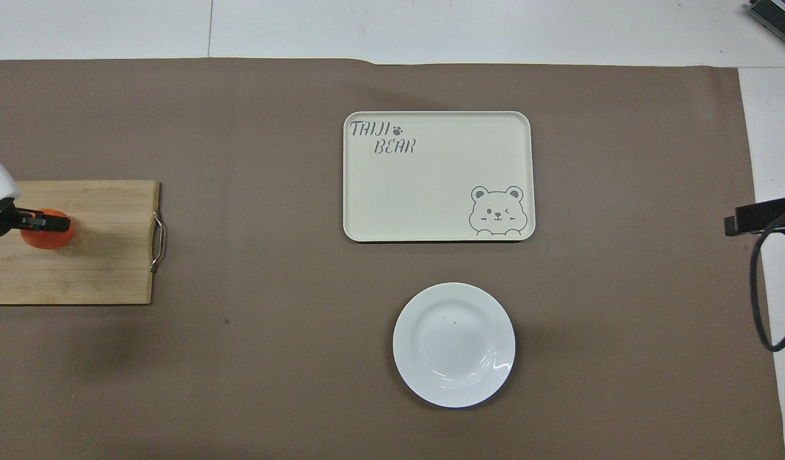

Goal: Place orange and plate with both arms
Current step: 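Lift the orange with the left gripper and carry it toward the plate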

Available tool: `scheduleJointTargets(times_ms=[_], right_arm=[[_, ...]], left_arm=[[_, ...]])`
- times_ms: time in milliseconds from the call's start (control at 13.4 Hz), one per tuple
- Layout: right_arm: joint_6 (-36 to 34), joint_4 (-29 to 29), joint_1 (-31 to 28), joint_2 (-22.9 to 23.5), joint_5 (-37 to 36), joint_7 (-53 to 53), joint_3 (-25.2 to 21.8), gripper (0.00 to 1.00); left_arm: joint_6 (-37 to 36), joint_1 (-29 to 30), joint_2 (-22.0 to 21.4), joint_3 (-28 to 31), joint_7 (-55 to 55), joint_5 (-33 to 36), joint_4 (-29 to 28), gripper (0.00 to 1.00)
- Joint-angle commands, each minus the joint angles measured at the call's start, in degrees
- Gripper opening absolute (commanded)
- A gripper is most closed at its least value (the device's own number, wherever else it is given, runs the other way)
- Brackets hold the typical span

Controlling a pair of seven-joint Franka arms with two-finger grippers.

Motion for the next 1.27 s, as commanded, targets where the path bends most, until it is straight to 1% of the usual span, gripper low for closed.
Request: scheduleJointTargets(times_ms=[0, 224, 373, 522, 821, 1119, 1194], right_arm=[[-0.37, -0.91, -0.22, -1.04, 0.35, -1.35, 0.06, 1.0], [-0.37, -0.91, -0.22, -1.04, 0.35, -1.35, 0.06, 1.0], [-0.37, -0.91, -0.22, -1.04, 0.35, -1.35, 0.06, 1.0], [-0.37, -0.91, -0.22, -1.04, 0.35, -1.35, 0.06, 1.0], [-0.37, -1.0, -0.22, -1.04, 0.35, -1.35, 0.06, 1.0], [-0.37, -0.91, -0.22, -1.04, 0.35, -1.35, 0.06, 1.0], [-0.37, -1.0, -0.22, -1.04, 0.35, -1.35, 0.06, 1.0]], left_arm=[[-0.04, -2.16, -2.63, -0.47, -0.38, -0.67, 0.52, 0.0], [-0.3, -8.3, -6.32, -0.47, -2.83, -0.67, 0.61, 0.0], [-1.35, -14.53, -7.56, -0.47, -10.79, -0.67, 0.79, 0.0], [-2.4, -22.27, -7.66, -0.47, -20.64, -0.67, 0.79, 0.0], [-4.26, -34.92, -7.74, -0.56, -34.63, -0.67, 0.53, 0.0], [-2.5, -46.88, -6.25, -0.74, -46.32, -0.67, 0.53, 0.0], [-1.11, -49.78, -5.03, -0.74, -48.87, -0.76, 0.53, 0.0]])
